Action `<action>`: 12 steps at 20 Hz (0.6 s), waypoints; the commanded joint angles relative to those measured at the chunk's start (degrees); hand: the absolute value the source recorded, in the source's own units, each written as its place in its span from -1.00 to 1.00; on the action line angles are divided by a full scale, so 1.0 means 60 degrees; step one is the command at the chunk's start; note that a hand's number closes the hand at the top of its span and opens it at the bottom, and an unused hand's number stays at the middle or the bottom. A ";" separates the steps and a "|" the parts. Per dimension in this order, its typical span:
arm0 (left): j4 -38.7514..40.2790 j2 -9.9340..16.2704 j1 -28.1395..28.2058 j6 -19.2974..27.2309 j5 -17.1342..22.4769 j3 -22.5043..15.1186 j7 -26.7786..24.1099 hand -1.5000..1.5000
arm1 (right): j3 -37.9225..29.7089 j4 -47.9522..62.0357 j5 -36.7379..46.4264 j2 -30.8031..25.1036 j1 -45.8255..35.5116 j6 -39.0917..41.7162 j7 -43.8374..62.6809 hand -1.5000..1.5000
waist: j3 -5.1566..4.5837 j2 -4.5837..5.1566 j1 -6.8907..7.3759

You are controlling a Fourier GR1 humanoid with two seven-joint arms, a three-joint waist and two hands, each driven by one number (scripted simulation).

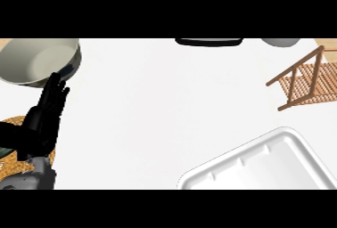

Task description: Pick the cupcake from the tray and place it in the tiered shelf

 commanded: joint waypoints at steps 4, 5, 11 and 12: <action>-0.0006 0.0041 0.0046 -0.0150 0.0098 0.0107 0.0099 0.00 | 0.0483 0.1991 0.0731 -0.0214 -0.1527 -0.0646 -0.0345 1.00 | 0.0003 0.0042 0.0106; -0.0119 0.0032 -0.0365 -0.0084 0.0031 -0.0010 0.0341 0.00 | -0.0033 0.2066 0.0211 0.0050 -0.1693 -0.0806 0.0019 1.00 | 0.0008 0.0054 0.0118; 0.0080 -0.0179 0.0290 -0.0103 -0.0175 -0.0134 -0.0501 0.00 | 0.0267 0.2934 0.0402 0.0411 -0.1927 -0.0369 -0.0336 -1.00 | 0.0008 0.0059 0.0130; 0.0253 0.0234 -0.0147 -0.0383 0.0241 0.0378 -0.0285 0.00 | 0.0237 0.3098 0.0419 0.0212 -0.1905 -0.0217 -0.0465 -1.00 | 0.0013 0.0086 0.0154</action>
